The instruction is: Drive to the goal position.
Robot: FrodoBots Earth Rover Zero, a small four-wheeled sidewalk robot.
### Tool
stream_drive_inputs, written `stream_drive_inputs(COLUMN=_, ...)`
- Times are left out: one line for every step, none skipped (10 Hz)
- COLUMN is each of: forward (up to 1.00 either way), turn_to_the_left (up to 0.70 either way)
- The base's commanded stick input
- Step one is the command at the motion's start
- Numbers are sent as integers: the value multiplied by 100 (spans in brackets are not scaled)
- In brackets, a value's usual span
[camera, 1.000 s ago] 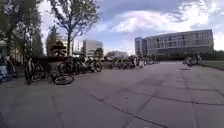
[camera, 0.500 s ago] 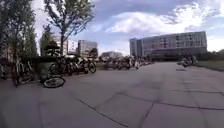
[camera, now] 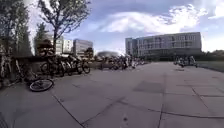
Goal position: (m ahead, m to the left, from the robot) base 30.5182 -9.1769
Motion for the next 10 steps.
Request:
stream_drive_inputs(forward=70, turn_to_the_left=-14)
stream_drive_inputs(forward=70, turn_to_the_left=-14)
stream_drive_inputs(forward=70, turn_to_the_left=-14)
stream_drive_inputs(forward=70, turn_to_the_left=-14)
stream_drive_inputs(forward=70, turn_to_the_left=-14)
stream_drive_inputs(forward=45, turn_to_the_left=-27)
stream_drive_inputs(forward=45, turn_to_the_left=-27)
stream_drive_inputs(forward=45, turn_to_the_left=-27)
stream_drive_inputs(forward=45, turn_to_the_left=-27)
stream_drive_inputs(forward=45, turn_to_the_left=-27)
